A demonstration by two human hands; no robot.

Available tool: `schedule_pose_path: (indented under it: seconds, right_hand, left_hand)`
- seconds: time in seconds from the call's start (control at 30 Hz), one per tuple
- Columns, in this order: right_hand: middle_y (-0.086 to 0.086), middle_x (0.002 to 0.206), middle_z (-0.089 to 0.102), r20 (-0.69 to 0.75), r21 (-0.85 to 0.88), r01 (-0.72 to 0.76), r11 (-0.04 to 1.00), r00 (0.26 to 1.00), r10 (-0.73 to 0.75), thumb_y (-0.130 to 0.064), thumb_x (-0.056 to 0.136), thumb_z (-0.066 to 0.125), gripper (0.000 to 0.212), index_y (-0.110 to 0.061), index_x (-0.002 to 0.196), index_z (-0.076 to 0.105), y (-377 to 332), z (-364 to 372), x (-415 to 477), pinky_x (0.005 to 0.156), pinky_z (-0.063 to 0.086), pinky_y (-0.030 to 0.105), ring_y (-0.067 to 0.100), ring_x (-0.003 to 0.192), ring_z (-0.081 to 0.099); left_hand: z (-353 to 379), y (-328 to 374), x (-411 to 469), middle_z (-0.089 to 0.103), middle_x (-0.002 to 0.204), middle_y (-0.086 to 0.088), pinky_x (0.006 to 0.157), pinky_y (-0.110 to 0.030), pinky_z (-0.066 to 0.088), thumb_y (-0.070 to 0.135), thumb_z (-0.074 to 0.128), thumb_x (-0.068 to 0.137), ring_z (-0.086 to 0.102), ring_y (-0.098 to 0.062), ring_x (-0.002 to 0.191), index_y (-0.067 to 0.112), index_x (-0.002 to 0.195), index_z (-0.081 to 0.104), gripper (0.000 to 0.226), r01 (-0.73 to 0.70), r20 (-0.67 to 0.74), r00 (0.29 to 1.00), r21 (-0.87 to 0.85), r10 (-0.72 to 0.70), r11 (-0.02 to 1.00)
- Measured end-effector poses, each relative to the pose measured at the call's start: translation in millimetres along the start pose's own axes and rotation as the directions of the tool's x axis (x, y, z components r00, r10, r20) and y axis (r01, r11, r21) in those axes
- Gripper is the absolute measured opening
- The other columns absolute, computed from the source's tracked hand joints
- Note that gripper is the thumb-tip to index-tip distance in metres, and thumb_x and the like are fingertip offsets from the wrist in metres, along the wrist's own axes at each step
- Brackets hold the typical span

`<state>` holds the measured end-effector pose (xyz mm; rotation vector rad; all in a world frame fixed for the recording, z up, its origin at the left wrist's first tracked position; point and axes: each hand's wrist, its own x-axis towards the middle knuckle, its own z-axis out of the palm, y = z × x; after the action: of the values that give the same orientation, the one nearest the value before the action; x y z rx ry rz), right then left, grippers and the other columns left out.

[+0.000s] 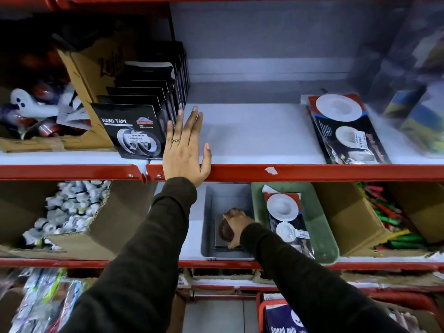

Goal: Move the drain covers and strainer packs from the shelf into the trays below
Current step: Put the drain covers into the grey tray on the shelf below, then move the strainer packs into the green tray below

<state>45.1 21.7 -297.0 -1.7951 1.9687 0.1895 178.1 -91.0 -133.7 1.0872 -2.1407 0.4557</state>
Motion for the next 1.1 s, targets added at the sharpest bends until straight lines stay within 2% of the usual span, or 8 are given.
schedule_pose_path:
  seconds: [0.37,0.5,0.6,0.7,0.83,0.93,1.03,1.1]
  right_hand:
    - [0.008,0.159,0.021,-0.060,0.068,0.015,0.998,0.998,-0.011,-0.047,0.070,0.078,0.099,-0.020,0.151,0.027,9.0,28.3,-0.6,0.116,0.034,0.047,0.033,0.143,0.029]
    - [-0.002,0.142,0.052,-0.263,0.165,0.077,0.983,0.964,-0.032,-0.056,0.081,0.060,0.066,-0.034,0.140,0.039,4.5,9.2,-28.3,0.101,0.049,0.038,0.023,0.128,0.053]
    - [-0.012,0.088,0.073,-0.580,0.187,0.158,0.970,0.815,-0.021,-0.057,0.085,0.053,0.039,-0.040,0.120,0.053,-2.0,-12.7,-64.6,0.072,0.059,0.031,0.012,0.083,0.072]
    - [-0.010,0.058,0.066,-0.847,0.165,0.286,0.944,0.531,-0.012,-0.054,0.087,0.059,0.024,-0.033,0.096,0.066,2.3,-35.0,-103.6,0.050,0.054,0.027,0.005,0.053,0.063]
    - [-0.010,0.060,0.067,-0.969,0.039,0.326,0.945,0.242,-0.044,-0.046,0.087,0.065,0.020,-0.027,0.084,0.072,33.1,-82.9,-147.4,0.052,0.052,0.026,0.005,0.053,0.062]
    - [-0.009,0.068,0.069,-0.996,0.004,0.290,0.957,0.087,-0.022,-0.040,0.089,0.064,0.016,-0.025,0.085,0.071,69.6,-129.4,-176.4,0.060,0.051,0.023,0.007,0.059,0.061]
    - [-0.002,0.083,0.066,-0.992,0.117,0.186,0.976,0.062,0.107,-0.034,0.091,0.060,0.014,-0.023,0.089,0.068,119.3,-171.0,-200.9,0.073,0.049,0.026,0.014,0.076,0.059]
    - [0.008,0.102,0.063,-0.940,0.307,0.036,0.951,0.170,0.297,-0.031,0.089,0.060,0.021,-0.018,0.102,0.069,159.3,-192.2,-208.1,0.087,0.048,0.035,0.026,0.095,0.059]
  left_hand:
    - [-0.1,1.0,-0.2,0.021,0.167,-0.001,0.129,-0.042,0.005,0.033,0.040,0.090,0.015,-0.026,0.156,0.013,0.158,0.023,0.073,-0.024,-0.013,1.000,-0.005,0.024,1.000]
    - [-3.3,2.3,-0.4,0.022,0.167,-0.001,0.129,-0.043,0.008,0.032,0.041,0.090,0.015,-0.024,0.156,0.012,0.158,0.022,0.073,-0.026,0.003,1.000,-0.032,0.026,0.999]
    - [-8.7,3.7,1.1,0.027,0.165,-0.002,0.128,-0.046,0.013,0.031,0.040,0.092,0.020,-0.024,0.155,0.013,0.157,0.025,0.069,-0.049,0.022,0.998,-0.084,0.051,0.995]
    - [-13.3,8.6,-1.8,0.040,0.157,-0.004,0.128,-0.043,0.015,0.036,0.039,0.097,0.030,-0.022,0.151,0.014,0.156,0.028,0.064,-0.003,0.030,1.000,-0.174,0.008,0.985]
    - [-24.2,49.4,3.3,0.056,0.140,0.002,0.128,-0.035,0.011,0.045,0.045,0.097,0.048,-0.019,0.135,0.014,0.155,0.027,0.069,0.206,0.056,0.978,-0.352,-0.199,0.913]
    - [-36.8,98.0,28.6,0.065,0.125,0.007,0.110,-0.037,0.040,0.041,0.050,0.094,0.059,-0.021,0.115,0.020,0.142,0.048,0.053,0.234,0.060,0.971,-0.443,-0.231,0.866]
    - [-45.0,151.6,57.6,0.070,0.117,0.010,0.091,-0.033,0.052,0.041,0.053,0.092,0.067,-0.022,0.098,0.029,0.122,0.065,0.034,0.313,0.241,0.948,-0.599,-0.207,0.737]
    - [-41.7,186.6,73.1,0.072,0.114,0.006,0.092,-0.027,0.050,0.040,0.056,0.092,0.068,-0.023,0.099,0.027,0.120,0.068,0.033,0.434,0.440,0.885,-0.659,-0.153,0.614]
